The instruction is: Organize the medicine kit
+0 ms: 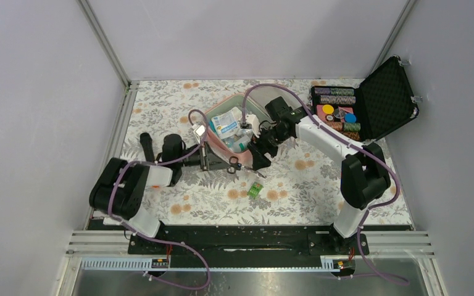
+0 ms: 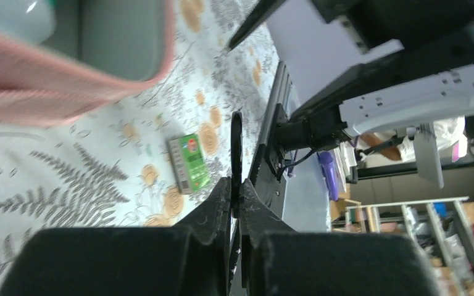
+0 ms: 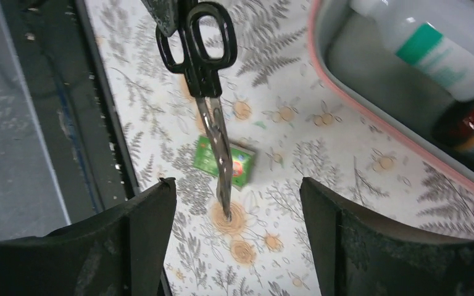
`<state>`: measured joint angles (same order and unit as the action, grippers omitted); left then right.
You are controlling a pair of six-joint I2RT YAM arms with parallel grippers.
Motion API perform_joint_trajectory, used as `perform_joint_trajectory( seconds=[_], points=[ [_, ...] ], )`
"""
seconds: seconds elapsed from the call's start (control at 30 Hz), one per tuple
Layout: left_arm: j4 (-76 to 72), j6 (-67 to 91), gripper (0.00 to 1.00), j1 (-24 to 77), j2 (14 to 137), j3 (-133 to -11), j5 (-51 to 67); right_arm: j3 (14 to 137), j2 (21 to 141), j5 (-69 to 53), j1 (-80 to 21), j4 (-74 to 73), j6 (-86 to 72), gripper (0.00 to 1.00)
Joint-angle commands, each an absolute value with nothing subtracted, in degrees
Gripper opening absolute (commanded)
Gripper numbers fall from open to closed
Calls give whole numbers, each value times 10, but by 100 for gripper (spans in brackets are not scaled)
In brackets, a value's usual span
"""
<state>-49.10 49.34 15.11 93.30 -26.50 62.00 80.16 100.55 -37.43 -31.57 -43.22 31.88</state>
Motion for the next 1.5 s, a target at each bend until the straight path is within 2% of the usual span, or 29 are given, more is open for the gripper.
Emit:
perform_joint_trajectory(
  seconds=[0.0, 0.1, 0.23, 0.37, 0.5, 0.63, 0.9, 0.93, 1.0, 1.03, 1.1, 1.17, 1.23, 1.37, 1.43, 1.47],
  points=[
    [-442, 374, 0, 151, 836, -282, 678, 809, 1010, -492, -319, -436, 337, 80],
    [-339, 287, 0, 152, 793, -307, 681, 823, 1020, -539, -319, -458, 344, 76],
    [-353, 296, 0, 150, 783, -311, 688, 834, 1035, -579, -319, -461, 328, 61],
    [-370, 307, 0, 150, 784, -313, 687, 840, 1047, -588, -319, -472, 326, 56],
    [-383, 315, 0, 150, 784, -317, 684, 836, 1048, -605, -319, -472, 323, 43],
    [-414, 337, 0, 150, 788, -316, 683, 831, 1051, -607, -321, -471, 319, 38],
    [-459, 373, 0, 153, 802, -316, 690, 847, 1068, -629, -323, -470, 318, 0],
    [-463, 378, 2, 154, 805, -318, 694, 850, 1069, -634, -323, -470, 318, 0],
    [-462, 384, 27, 163, 814, -323, 706, 855, 1071, -639, -323, -470, 318, 0],
    [-457, 383, 35, 166, 821, -325, 711, 856, 1072, -640, -323, -470, 319, 0],
    [-454, 383, 41, 176, 835, -329, 722, 859, 1073, -642, -324, -470, 320, 0],
    [-451, 384, 43, 183, 853, -332, 732, 860, 1075, -642, -324, -471, 319, 0],
    [-451, 384, 39, 190, 866, -335, 739, 860, 1076, -643, -324, -471, 319, 0],
    [-475, 394, 19, 197, 878, -335, 744, 860, 1077, -642, -325, -470, 317, 0],
    [-509, 416, 5, 198, 882, -334, 747, 860, 1080, -638, -324, -470, 314, 0],
    [-542, 436, 0, 198, 885, -332, 748, 861, 1082, -634, -324, -468, 304, 6]
  ],
)
